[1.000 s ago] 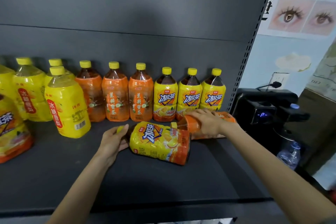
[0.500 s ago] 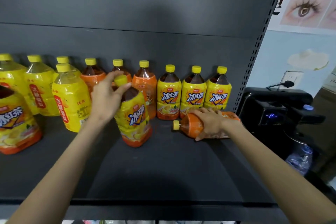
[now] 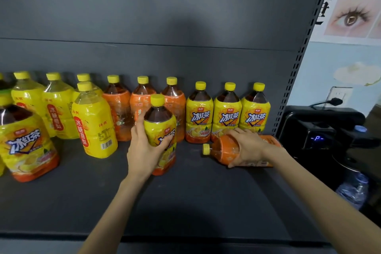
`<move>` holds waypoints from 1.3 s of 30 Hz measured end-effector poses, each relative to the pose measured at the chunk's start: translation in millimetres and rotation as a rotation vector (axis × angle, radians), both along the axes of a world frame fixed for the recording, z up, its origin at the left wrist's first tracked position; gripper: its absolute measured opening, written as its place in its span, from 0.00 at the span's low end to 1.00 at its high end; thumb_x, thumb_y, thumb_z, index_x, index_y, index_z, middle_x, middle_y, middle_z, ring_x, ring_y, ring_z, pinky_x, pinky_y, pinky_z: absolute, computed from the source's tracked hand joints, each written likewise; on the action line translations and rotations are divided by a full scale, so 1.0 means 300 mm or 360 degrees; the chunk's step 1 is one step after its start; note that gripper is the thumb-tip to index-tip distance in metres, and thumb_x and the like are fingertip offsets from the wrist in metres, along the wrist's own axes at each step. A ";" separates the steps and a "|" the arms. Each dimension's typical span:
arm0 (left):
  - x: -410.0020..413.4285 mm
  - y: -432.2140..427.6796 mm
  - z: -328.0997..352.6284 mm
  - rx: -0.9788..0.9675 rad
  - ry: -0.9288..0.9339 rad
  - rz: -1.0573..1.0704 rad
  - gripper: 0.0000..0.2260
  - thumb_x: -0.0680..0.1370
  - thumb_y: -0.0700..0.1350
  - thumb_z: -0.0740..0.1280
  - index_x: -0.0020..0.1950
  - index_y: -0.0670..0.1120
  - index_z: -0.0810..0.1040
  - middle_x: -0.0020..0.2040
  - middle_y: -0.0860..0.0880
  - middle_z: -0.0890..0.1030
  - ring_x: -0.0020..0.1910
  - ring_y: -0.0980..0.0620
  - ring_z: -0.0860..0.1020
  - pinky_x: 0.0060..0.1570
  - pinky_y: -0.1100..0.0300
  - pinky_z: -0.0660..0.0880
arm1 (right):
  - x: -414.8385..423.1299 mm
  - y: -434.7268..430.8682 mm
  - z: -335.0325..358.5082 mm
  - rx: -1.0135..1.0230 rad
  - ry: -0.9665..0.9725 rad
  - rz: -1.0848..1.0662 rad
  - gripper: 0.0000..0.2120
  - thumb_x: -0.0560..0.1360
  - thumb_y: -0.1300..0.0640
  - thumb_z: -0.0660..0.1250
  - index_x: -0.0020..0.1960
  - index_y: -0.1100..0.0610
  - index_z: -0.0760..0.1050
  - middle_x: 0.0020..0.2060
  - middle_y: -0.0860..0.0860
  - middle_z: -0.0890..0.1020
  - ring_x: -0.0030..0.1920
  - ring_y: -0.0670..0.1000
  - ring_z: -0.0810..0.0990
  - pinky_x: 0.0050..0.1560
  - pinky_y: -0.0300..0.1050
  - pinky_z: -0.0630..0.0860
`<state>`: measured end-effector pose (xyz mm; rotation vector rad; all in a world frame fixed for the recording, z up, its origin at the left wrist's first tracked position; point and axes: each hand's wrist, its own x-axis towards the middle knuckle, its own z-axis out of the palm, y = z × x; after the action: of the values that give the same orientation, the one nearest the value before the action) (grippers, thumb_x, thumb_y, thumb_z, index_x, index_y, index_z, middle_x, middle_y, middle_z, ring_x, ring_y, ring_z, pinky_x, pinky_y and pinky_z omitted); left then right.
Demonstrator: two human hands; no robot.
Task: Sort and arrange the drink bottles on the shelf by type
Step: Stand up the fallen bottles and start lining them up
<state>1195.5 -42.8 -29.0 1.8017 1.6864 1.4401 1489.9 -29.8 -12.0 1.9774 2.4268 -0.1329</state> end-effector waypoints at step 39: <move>-0.002 -0.011 -0.071 0.0084 -0.0218 -0.0201 0.43 0.70 0.57 0.69 0.76 0.61 0.43 0.72 0.58 0.57 0.71 0.58 0.59 0.69 0.47 0.64 | -0.034 -0.119 -0.155 0.0559 0.2025 -0.0300 0.46 0.64 0.33 0.71 0.73 0.34 0.48 0.71 0.47 0.64 0.70 0.48 0.66 0.67 0.61 0.69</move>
<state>1195.0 -46.1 -50.4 1.7584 1.4548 1.5290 1479.6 -65.4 -58.6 2.8204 2.9427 -1.4637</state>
